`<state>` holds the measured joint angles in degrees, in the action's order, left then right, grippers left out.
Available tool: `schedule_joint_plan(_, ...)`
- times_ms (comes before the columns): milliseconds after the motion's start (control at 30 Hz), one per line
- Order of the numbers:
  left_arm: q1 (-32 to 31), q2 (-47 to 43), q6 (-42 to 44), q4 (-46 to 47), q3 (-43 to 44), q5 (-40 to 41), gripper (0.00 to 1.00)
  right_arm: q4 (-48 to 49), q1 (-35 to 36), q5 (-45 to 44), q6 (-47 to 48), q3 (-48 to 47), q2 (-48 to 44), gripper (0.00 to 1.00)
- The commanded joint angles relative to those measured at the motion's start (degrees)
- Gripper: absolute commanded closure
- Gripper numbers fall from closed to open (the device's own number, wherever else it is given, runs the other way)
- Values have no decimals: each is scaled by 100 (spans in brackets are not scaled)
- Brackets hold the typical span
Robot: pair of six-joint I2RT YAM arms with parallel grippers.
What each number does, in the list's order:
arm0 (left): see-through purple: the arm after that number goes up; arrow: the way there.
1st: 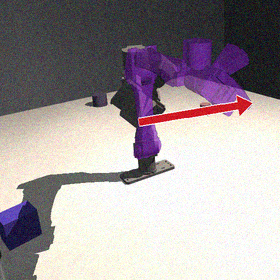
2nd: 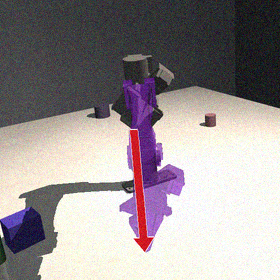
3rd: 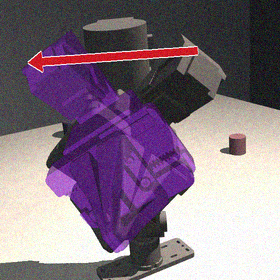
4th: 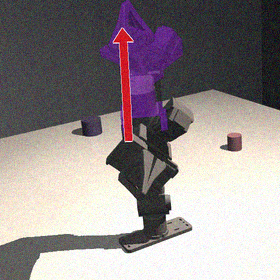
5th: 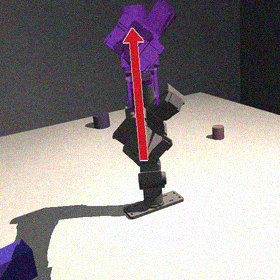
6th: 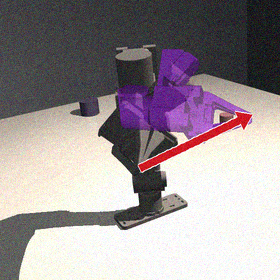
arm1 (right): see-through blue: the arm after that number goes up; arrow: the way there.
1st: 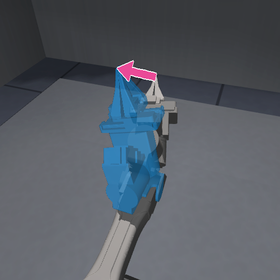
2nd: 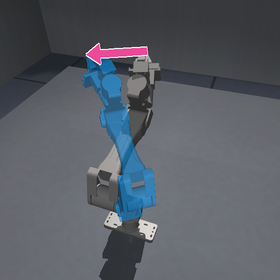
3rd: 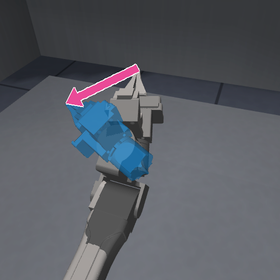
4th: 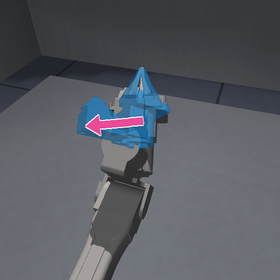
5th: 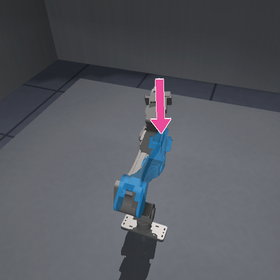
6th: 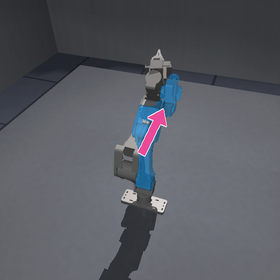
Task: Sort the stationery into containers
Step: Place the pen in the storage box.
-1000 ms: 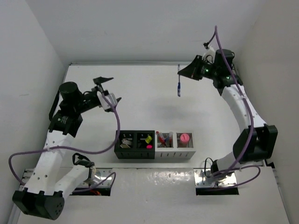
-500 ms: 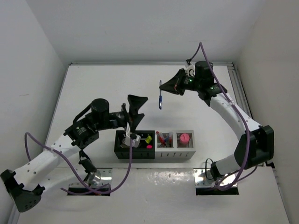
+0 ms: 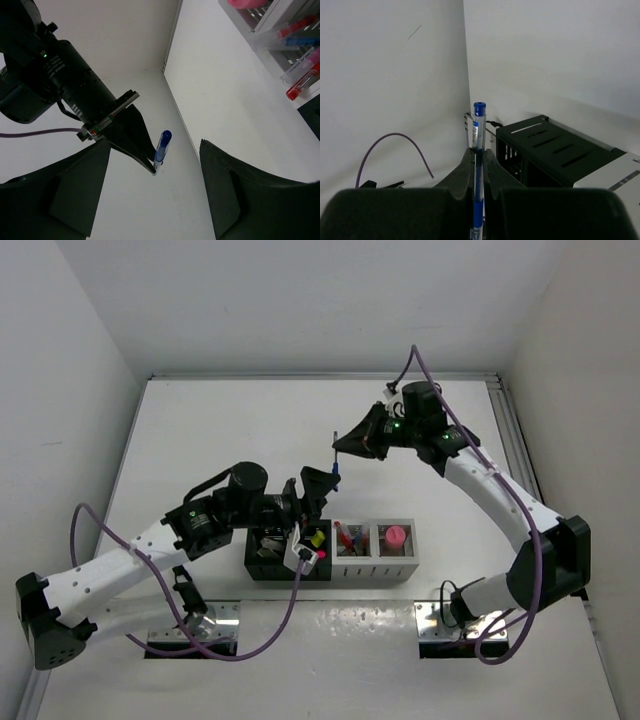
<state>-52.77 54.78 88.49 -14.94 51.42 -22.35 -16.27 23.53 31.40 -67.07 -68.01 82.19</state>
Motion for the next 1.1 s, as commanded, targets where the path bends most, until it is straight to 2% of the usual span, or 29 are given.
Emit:
schedule_joint_plan(0, -110, 32, 64, 175, -70, 73, 23, -8, 134, -55, 36, 86, -230, 100)
schedule_joint_plan(433, -198, 384, -200, -150, 254, 20, 46, 124, 451, 95, -149, 200, -274, 100)
schedule_joint_plan(567, -207, 463, -279, -246, 378, 90, 62, 160, 521, 165, -228, 174, -248, 100)
schedule_joint_plan(700, -216, 472, -1042, 61, 509, 117, 79, 125, 530, 165, -245, 174, -318, 100)
schedule_joint_plan(733, -216, 463, -1114, 96, 518, 160, 86, 124, 504, 174, -237, 226, -353, 100)
schedule_joint_plan(767, -216, 437, -1175, 192, 518, 187, 90, 124, 477, 191, -202, 253, -388, 94)
schedule_joint_plan(800, -216, 402, -1289, 228, 518, 204, 93, 124, 381, 226, -175, 305, -432, 82)
schedule_joint_plan(833, -207, 401, -1368, 272, 527, 239, 97, 124, 293, 279, -149, 323, -450, 54)
schedule_joint_plan(933, -198, 384, -2123, 465, 711, 196, 100, 10, -364, 419, 157, 271, -511, 27)
schedule_joint_plan(1033, -163, 393, -3325, 929, 1018, 187, 100, -384, -1375, 657, 692, -27, -494, 26)
schedule_joint_plan(1067, -50, 445, -4225, 1027, 1115, 187, 100, -481, -1865, 701, 852, -98, -494, 26)
